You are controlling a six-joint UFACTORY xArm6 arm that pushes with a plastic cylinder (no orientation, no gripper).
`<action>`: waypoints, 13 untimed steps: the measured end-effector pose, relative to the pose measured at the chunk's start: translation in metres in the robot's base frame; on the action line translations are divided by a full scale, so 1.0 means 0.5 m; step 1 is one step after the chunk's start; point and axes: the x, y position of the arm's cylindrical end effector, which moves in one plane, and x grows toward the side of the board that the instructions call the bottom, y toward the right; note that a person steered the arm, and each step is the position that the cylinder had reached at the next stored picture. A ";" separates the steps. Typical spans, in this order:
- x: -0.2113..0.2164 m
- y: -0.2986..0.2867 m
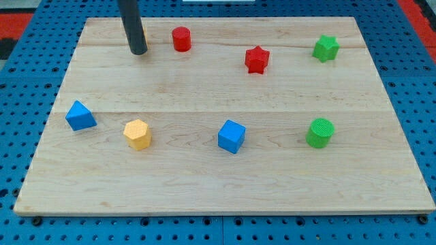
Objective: Place the arm in between red star and green circle
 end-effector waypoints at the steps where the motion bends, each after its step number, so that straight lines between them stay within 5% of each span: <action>1: -0.006 0.008; 4: -0.005 0.039; 7: -0.082 0.282; 10: -0.066 0.268; 12: 0.132 0.386; 13: 0.139 0.534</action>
